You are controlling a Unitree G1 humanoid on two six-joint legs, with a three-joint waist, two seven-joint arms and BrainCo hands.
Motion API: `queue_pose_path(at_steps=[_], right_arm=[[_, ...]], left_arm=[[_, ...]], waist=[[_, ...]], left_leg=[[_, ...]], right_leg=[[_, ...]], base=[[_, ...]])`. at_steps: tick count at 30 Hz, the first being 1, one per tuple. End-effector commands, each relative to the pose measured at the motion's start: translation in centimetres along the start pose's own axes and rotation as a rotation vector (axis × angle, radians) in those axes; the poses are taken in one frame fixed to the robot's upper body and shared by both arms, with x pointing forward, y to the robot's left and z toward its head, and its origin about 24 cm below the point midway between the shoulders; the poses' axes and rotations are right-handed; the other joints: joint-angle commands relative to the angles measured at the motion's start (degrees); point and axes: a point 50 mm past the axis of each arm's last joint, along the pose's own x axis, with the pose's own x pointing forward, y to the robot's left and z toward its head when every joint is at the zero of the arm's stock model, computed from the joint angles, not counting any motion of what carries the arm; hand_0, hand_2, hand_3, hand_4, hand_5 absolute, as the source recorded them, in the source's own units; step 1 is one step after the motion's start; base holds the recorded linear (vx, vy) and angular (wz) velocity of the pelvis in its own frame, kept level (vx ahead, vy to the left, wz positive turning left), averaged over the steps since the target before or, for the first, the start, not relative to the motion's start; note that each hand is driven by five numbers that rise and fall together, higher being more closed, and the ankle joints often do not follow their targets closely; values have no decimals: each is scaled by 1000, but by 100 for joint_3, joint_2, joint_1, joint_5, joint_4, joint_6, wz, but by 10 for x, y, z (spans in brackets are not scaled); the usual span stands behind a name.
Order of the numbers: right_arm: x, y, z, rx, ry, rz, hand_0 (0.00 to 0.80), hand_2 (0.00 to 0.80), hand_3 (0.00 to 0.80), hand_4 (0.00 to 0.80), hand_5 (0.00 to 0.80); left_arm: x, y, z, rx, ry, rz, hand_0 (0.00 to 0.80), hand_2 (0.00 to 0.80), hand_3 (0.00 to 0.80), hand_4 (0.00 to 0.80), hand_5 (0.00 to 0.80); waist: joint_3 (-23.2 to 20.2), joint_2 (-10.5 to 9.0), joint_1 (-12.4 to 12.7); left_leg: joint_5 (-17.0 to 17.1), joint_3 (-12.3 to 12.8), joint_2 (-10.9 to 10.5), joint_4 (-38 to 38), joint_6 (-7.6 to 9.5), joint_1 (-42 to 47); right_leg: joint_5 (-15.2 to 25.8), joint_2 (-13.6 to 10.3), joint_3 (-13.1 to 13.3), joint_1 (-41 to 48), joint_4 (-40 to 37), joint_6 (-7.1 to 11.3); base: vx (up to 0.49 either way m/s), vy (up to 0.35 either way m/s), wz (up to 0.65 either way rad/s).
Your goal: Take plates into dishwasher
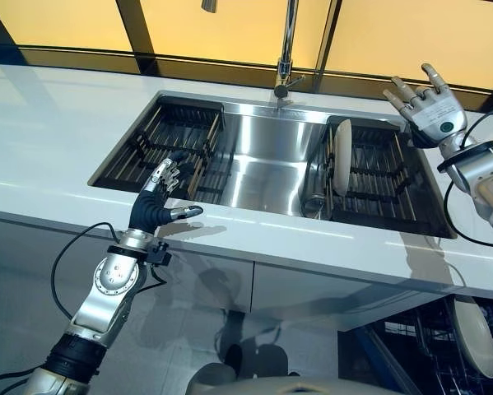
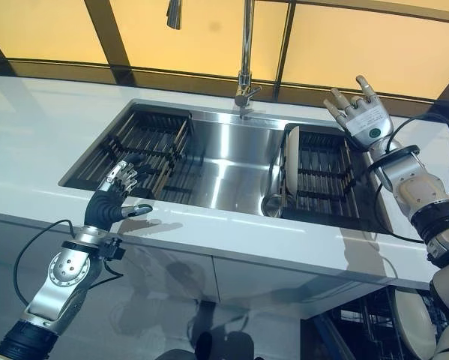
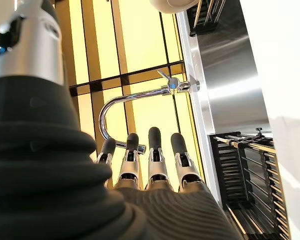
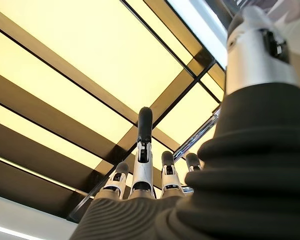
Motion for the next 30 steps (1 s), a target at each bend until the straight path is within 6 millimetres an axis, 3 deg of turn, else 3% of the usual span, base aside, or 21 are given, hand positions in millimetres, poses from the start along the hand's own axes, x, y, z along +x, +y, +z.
queue_pose_path(at_steps=[1,17,30], right_arm=[[24,-33,-34,-95,91,-83,0,0,0,0,0],[41,-45,-31,-161,46,-75,0,0,0,0,0],[40,-38,-28,-173,25,-42,0,0,0,0,0]], left_arm=[[20,-1,26,12,-161,-39,0,0,0,0,0],[27,-4,31,10,-193,-51,0,0,0,0,0],[29,-5,33,16,-211,-52,0,0,0,0,0]], waist=[[-46,-60,151],[166,-60,219],[250,-65,264]], left_leg=[[-545,-86,-174,7,244,179],[-486,-230,-196,7,211,9],[-464,-300,-214,7,199,-24]], right_leg=[[0,191,-122,-190,52,-42],[-5,198,-125,-324,52,-54],[-5,182,-163,-336,52,-58]], base=[[7,-5,3],[-15,-11,5],[0,0,0]])
